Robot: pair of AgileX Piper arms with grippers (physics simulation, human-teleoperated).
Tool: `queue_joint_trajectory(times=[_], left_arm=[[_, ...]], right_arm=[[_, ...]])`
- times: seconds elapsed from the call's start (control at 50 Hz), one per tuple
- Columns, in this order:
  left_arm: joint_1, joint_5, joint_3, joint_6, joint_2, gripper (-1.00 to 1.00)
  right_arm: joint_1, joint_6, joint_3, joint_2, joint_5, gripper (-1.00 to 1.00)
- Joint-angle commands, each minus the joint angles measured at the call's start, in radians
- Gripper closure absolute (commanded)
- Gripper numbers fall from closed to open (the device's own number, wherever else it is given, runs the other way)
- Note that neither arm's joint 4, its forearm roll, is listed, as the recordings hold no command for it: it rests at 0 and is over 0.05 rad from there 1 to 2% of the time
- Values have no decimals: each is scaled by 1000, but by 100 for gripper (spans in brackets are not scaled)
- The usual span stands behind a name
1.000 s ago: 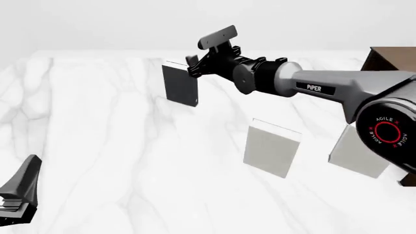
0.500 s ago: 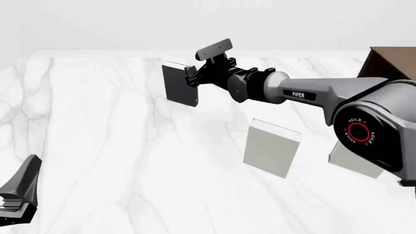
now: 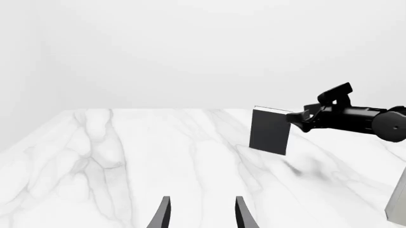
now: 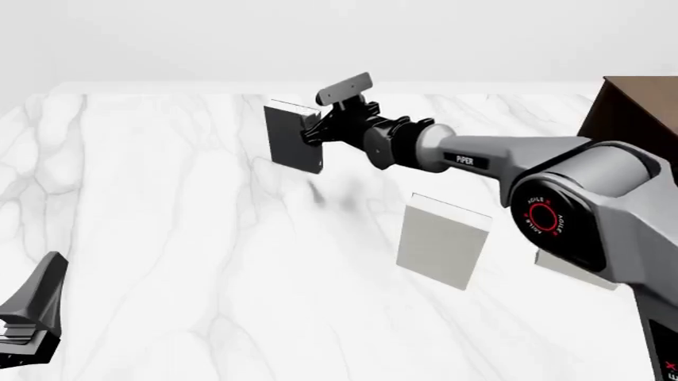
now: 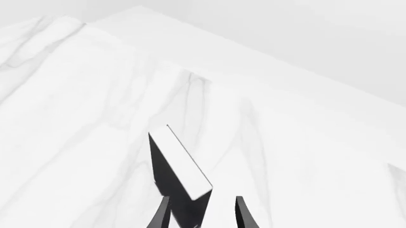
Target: Pick up the book on the left and place it on top of the shelf.
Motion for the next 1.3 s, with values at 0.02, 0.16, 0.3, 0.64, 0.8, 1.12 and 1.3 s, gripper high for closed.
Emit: queue_joint_trajectory(times=[0.02,0.16,0.3,0.64,0.8,1.12,1.3], left_arm=[[0,0,0,0,0,-100],[0,0,0,0,0,-100],[0,0,0,0,0,-100],[0,0,0,0,0,-100],[0,0,0,0,0,-100],[0,0,0,0,0,-100],[0,0,0,0,0,-100]], right_arm=[[-7,4,-60,54,15,-100],[-5,9,-83,85,19,-100],[-10,11,-113,122,28,-100],[-3,15,-192,188,62,-100],[3,17,-197,200,62,-100],[4,16,-247,220,85,-100],[7,16,-262,229,90,100]])
